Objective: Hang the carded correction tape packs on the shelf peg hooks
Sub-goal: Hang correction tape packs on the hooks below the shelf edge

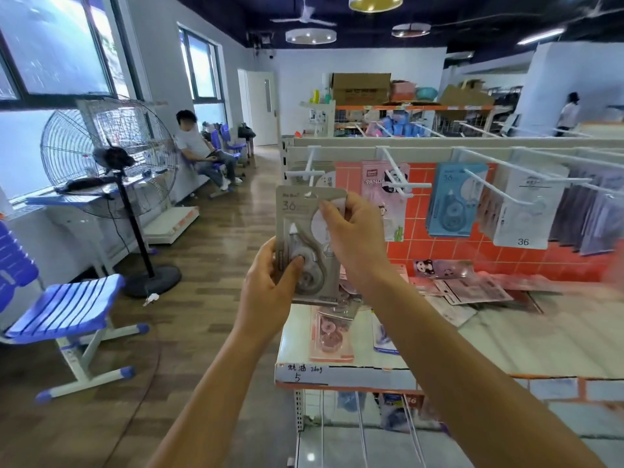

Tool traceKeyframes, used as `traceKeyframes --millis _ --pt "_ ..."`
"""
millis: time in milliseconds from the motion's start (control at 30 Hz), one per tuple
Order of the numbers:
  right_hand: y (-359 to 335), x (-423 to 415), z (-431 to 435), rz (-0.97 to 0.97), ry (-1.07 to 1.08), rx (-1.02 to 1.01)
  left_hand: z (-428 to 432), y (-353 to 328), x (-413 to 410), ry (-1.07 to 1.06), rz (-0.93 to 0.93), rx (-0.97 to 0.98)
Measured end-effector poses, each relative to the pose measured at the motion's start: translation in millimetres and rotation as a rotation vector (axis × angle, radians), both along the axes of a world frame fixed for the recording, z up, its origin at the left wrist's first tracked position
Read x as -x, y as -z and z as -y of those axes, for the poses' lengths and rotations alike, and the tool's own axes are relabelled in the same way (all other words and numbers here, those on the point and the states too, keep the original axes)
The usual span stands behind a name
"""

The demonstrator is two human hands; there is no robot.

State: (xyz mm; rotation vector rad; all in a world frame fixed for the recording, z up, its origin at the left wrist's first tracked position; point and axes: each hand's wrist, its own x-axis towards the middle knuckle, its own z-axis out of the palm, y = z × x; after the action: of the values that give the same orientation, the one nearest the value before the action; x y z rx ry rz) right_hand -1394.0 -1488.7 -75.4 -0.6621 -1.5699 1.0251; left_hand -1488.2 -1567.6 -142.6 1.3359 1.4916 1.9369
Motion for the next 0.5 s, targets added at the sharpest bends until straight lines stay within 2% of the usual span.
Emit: traceKeyframes --millis 500 --pt "13.7 15.0 -34.7 0.020 -0.020 0.025 -30.3 11.5 12.7 0.020 0.042 0.013"
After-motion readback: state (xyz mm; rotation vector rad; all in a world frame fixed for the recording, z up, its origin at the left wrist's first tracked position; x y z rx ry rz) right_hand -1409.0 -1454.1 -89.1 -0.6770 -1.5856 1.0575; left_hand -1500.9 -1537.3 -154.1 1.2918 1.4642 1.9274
